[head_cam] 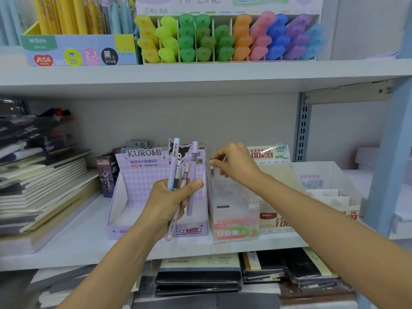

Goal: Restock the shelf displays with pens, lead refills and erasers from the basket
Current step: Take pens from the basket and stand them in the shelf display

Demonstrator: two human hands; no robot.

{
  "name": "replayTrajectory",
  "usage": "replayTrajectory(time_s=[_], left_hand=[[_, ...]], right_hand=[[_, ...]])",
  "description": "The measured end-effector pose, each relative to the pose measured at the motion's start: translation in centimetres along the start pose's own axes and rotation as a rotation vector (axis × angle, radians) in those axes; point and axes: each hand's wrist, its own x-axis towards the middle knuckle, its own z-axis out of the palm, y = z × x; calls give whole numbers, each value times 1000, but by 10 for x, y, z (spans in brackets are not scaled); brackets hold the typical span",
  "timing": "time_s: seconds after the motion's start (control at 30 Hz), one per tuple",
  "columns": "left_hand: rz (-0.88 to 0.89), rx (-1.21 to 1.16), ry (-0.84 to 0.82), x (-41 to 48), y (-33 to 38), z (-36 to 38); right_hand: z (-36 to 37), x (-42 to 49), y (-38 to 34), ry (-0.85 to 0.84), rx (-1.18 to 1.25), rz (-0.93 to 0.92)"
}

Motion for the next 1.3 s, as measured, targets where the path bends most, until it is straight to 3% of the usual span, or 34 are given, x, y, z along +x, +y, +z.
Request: replayTrajectory(time_s=[0.07, 0.13, 0.2, 0.27, 0.33, 0.47, 0.6, 0.7, 0.83, 1.03, 1.3], left_hand=[[0, 19, 5, 0, 1, 1], [1, 40, 7, -1, 1, 1], [6, 57, 10, -3, 2, 3], [11, 71, 10, -3, 2, 6], [16, 75, 7, -3, 2, 11], [14, 30, -57, -6, 4, 16], [6, -21, -91, -3, 6, 12], [7, -26, -105, 0, 6, 7], [-2, -104, -155, 0, 7, 7], [4, -39, -134, -4, 3, 3], [36, -12, -136, -1, -2, -4]], right_hand=[[-1, -1, -2, -40, -50, 9], [-6, -3, -6, 22, -2, 10], [-16, -8, -14, 99, 305, 52], [-25, -14, -24, 50, 696, 106], [-29, -21, -34, -45, 796, 96], [-35, -27, -41, -123, 745, 72], [-57, -22, -27, 104, 806, 118], [-69, -17, -10, 209, 681, 153], [-54, -19, 3, 126, 477, 172], [-20, -16, 6, 66, 306, 136], [-25, -7, 9, -48, 295, 122]])
